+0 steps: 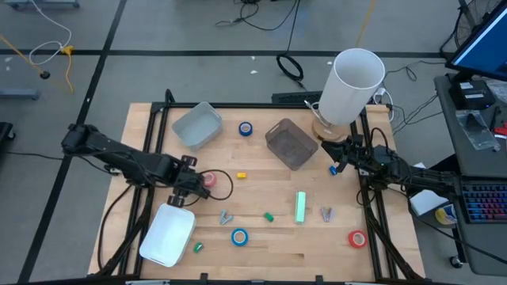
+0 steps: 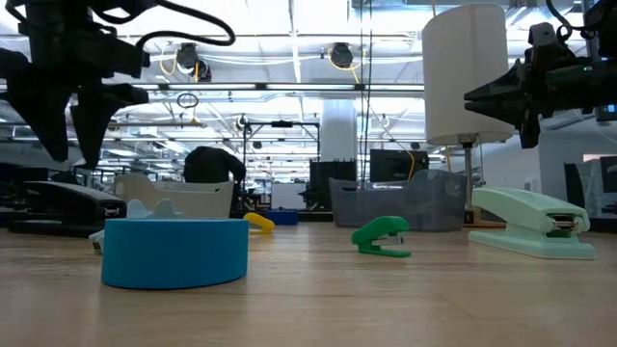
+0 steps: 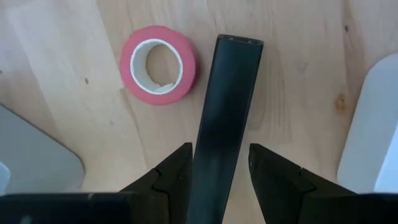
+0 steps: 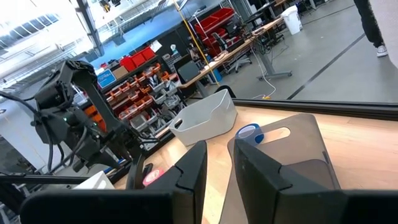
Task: Pick and place Stapler, Stapler remover, tape
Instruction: Put the black stapler into the black bin
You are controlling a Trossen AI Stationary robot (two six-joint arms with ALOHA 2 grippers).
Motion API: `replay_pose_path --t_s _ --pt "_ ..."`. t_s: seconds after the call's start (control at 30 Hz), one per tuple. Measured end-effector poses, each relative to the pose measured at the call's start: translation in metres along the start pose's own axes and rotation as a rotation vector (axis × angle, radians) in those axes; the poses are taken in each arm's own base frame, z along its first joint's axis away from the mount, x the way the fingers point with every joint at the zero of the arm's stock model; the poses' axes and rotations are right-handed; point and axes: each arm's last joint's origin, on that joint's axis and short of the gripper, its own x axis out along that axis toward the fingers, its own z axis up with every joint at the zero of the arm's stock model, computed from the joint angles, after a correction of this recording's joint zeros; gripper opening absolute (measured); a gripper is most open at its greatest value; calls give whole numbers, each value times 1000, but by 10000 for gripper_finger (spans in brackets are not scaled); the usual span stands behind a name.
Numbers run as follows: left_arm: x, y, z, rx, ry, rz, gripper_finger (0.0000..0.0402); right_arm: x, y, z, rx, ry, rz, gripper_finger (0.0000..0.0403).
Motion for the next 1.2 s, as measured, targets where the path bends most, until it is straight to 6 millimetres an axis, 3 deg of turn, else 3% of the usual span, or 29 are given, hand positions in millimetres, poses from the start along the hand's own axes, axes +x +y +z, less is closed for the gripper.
replay_pose_path --t_s 0.43,0.77,1.0,1.2 --pt "2 0 1 -166 8 2 159 0 0 0 0 0 0 75" --pt "2 -1 1 -177 14 -41 163 0 0 0 0 0 0 75" --pt "1 2 -3 -168 46 62 236 0 0 0 0 -1 0 75" --pt "1 1 -5 -190 64 32 287 0 0 0 0 -1 1 75"
